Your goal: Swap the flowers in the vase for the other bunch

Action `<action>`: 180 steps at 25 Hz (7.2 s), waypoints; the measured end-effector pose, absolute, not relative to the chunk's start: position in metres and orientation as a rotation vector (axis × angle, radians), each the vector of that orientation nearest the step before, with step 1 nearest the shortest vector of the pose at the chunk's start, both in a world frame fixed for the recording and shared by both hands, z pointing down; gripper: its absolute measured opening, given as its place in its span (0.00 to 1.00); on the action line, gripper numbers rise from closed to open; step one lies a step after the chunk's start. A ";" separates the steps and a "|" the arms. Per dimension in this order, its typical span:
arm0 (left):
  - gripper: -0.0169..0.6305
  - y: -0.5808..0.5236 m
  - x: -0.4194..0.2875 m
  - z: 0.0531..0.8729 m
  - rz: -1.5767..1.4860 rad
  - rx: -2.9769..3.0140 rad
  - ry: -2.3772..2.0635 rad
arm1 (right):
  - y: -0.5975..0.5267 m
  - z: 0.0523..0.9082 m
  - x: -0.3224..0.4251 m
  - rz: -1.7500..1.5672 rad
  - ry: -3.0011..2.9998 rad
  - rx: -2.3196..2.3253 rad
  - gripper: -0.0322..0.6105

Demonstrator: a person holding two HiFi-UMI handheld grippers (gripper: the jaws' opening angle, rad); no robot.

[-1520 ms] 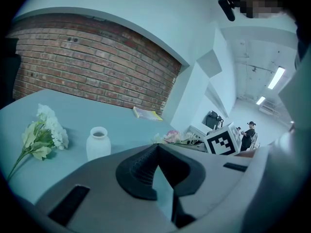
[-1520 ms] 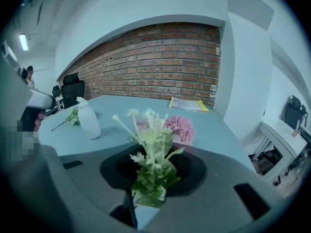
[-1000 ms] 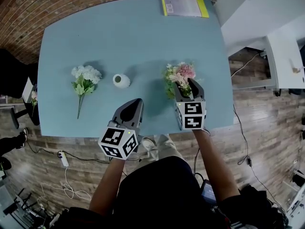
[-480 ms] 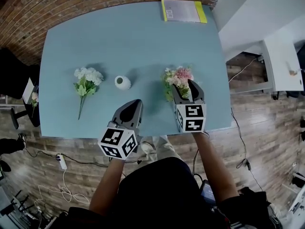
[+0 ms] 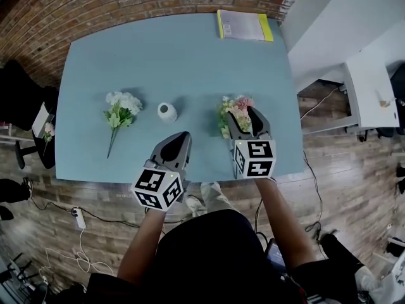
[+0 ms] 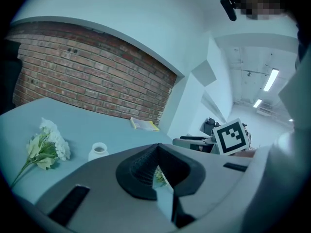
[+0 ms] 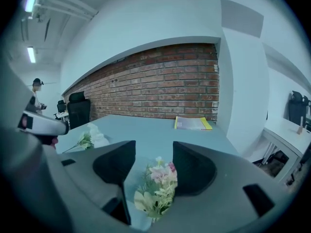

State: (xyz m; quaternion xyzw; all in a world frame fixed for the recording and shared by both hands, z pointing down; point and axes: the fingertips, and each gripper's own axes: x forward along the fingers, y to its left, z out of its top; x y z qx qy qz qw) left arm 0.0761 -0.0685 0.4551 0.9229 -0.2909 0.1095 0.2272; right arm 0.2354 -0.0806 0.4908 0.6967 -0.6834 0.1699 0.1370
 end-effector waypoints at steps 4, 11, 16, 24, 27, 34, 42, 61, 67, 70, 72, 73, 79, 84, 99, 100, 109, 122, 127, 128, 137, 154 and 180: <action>0.03 -0.068 0.069 0.442 0.278 2.562 -0.829 | -0.080 0.468 0.224 0.440 -2.022 2.001 0.43; 0.03 -0.065 0.055 0.421 0.220 2.587 -0.891 | -0.081 0.438 0.204 0.346 -2.078 1.981 0.28; 0.03 -0.063 0.041 0.411 0.181 2.589 -0.951 | -0.083 0.424 0.182 0.303 -2.130 1.940 0.13; 0.03 -0.065 0.017 0.395 0.125 2.570 -1.063 | -0.092 0.406 0.138 0.251 -2.247 1.807 0.07; 0.03 -0.067 0.004 0.390 0.109 2.556 -1.119 | -0.098 0.401 0.119 0.248 -2.308 1.739 0.07; 0.03 -0.071 -0.017 0.383 0.079 2.525 -1.208 | -0.108 0.392 0.081 0.246 -2.435 1.601 0.07; 0.03 -0.075 -0.031 0.384 0.139 2.536 -1.286 | -0.123 0.384 0.052 0.192 -2.528 1.504 0.07; 0.03 -0.113 -0.056 0.398 0.101 2.413 -1.433 | -0.166 0.398 0.031 0.245 -2.628 1.331 0.07; 0.03 -0.123 -0.057 0.403 0.137 2.373 -1.485 | -0.171 0.407 0.039 0.265 -2.624 1.300 0.07; 0.03 -0.126 -0.061 0.405 0.162 2.367 -1.492 | -0.173 0.408 0.040 0.278 -2.630 1.294 0.07; 0.03 -0.128 -0.066 0.407 0.188 2.367 -1.491 | -0.175 0.409 0.040 0.287 -2.629 1.292 0.07; 0.03 -0.129 -0.070 0.407 0.203 2.364 -1.495 | -0.176 0.409 0.040 0.291 -2.627 1.291 0.07; 0.03 -0.137 -0.088 0.417 0.278 2.352 -1.509 | -0.182 0.413 0.040 0.309 -2.616 1.302 0.07; 0.03 -0.146 -0.099 0.426 0.307 2.361 -1.468 | -0.185 0.418 0.031 0.305 -2.591 1.306 0.07; 0.03 -0.192 -0.128 0.467 0.536 2.393 -1.227 | -0.205 0.427 0.036 0.348 -2.428 1.500 0.07; 0.03 -0.194 -0.129 0.471 0.549 2.395 -1.210 | -0.206 0.428 0.036 0.353 -2.418 1.510 0.07; 0.13 -0.218 -0.144 0.506 0.654 2.382 -1.101 | -0.216 0.438 0.033 0.378 -2.323 1.577 0.07; 0.38 -0.251 -0.156 0.549 0.788 2.367 -0.937 | -0.239 0.456 0.019 0.441 -2.241 1.628 0.07; 0.50 -0.259 -0.156 0.567 0.873 2.385 -0.861 | -0.246 0.464 0.016 0.468 -2.214 1.641 0.07; 0.53 -0.260 -0.156 0.572 0.899 2.388 -0.854 | -0.247 0.466 0.016 0.472 -2.209 1.643 0.07; 0.61 -0.272 -0.158 0.607 1.080 2.344 -0.765 | -0.254 0.475 0.010 0.508 -2.181 1.664 0.07; 0.64 -0.268 -0.146 0.651 1.382 2.358 -0.589 | -0.256 0.486 0.018 0.538 -2.089 1.695 0.07; 0.40 -0.268 -0.142 0.662 1.495 2.330 -0.505 | -0.259 0.491 0.028 0.556 -2.065 1.711 0.07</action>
